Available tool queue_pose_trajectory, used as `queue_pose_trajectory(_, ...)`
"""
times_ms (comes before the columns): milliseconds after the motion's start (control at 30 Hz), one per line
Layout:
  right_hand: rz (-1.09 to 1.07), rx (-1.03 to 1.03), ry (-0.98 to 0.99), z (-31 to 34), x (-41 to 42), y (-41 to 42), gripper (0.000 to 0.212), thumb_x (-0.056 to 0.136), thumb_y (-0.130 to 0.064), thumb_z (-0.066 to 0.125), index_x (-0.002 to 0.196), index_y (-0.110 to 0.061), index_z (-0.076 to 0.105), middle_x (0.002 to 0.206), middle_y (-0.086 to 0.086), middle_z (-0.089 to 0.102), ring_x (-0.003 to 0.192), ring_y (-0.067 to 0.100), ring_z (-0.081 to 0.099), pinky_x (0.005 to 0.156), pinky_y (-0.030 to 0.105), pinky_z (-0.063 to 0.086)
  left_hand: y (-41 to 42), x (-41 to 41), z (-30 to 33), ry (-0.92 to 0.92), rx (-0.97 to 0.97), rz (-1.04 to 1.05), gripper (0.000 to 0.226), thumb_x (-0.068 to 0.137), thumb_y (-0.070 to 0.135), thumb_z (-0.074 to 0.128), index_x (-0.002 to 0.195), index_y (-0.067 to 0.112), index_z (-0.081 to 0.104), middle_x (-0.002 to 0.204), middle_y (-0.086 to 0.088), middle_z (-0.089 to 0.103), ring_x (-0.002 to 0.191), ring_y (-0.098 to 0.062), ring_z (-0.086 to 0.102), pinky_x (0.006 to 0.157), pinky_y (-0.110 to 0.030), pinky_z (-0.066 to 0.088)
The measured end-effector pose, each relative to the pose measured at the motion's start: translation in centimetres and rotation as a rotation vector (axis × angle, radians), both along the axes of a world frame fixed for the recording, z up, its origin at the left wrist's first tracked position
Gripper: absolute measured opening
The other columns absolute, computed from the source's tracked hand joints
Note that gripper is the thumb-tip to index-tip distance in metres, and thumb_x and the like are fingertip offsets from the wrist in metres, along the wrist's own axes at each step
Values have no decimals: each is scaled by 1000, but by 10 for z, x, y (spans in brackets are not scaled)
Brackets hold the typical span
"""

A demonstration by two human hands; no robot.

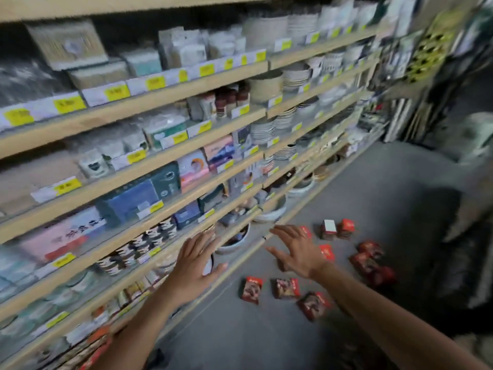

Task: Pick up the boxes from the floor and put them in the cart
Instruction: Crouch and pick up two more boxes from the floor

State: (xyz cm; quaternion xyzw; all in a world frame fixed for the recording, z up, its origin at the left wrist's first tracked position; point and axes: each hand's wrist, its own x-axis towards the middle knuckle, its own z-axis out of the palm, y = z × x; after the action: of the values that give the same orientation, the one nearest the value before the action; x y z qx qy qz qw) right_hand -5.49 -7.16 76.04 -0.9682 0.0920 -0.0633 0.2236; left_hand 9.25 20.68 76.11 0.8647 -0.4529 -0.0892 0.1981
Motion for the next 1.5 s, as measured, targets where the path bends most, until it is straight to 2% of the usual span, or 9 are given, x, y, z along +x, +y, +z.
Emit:
queue_pose_trajectory(100,-76,25,64,-12,-21,-53,90,93,-83,19,143,-18,55,148,4,53,140,25,43,118,45,33,-58,-7,-11,15,43,-48,90,81,89,8,155,38,18,164,14,6,153,-12,-3,124,-44,6)
queue_pose_trajectory(267,-192,73,100,-19,-50,-107,70,100,-67,37,156,-24,35,162,0,34,150,20,26,124,42,20,-130,-14,-23,59,60,-144,91,83,87,15,156,34,22,161,21,8,151,-6,0,125,-40,10)
queue_pose_trajectory(433,-256,128,128,-31,-47,-157,74,99,-67,41,160,-29,22,164,2,30,150,24,28,124,45,23,-175,5,-48,123,85,-200,82,86,84,22,155,38,23,161,21,14,151,-5,5,123,-40,16)
queue_pose_trajectory(667,-408,192,198,-70,-21,-199,76,97,-71,38,157,-25,29,160,1,37,146,23,34,121,39,26,-243,69,-104,248,119,-300,80,89,77,37,154,33,26,160,17,18,150,-5,10,122,-37,18)
queue_pose_trajectory(767,-518,273,264,-96,-11,-216,72,99,-57,50,157,-20,32,161,5,36,147,27,32,120,37,24,-271,94,-137,265,155,-335,83,87,80,35,153,31,29,159,13,24,149,-8,17,121,-41,23)
queue_pose_trajectory(933,-668,406,367,-156,-14,-235,77,95,-64,51,157,-23,32,156,6,41,143,27,38,119,40,28,-310,118,-199,323,259,-424,85,85,73,39,153,23,33,158,5,30,148,-15,23,121,-39,24)
queue_pose_trajectory(1033,-703,439,412,-202,-26,-249,105,80,-93,23,157,-23,30,159,6,38,147,28,33,122,44,26,-334,120,-236,341,308,-431,82,85,67,43,149,16,41,153,-3,39,144,-22,32,119,-39,27)
queue_pose_trajectory(1200,-778,537,507,-292,-39,-286,72,99,-62,47,159,-32,22,166,1,24,153,27,21,124,45,21,-386,108,-314,389,329,-433,72,87,56,47,142,9,48,143,-8,50,136,-23,43,116,-33,31)
queue_pose_trajectory(1500,-801,657,594,-486,-72,-332,78,95,-59,55,159,-26,25,164,3,26,151,27,24,122,42,22,-444,68,-506,391,459,-447,76,78,47,46,134,-3,54,134,-23,57,122,-37,51,104,-33,29)
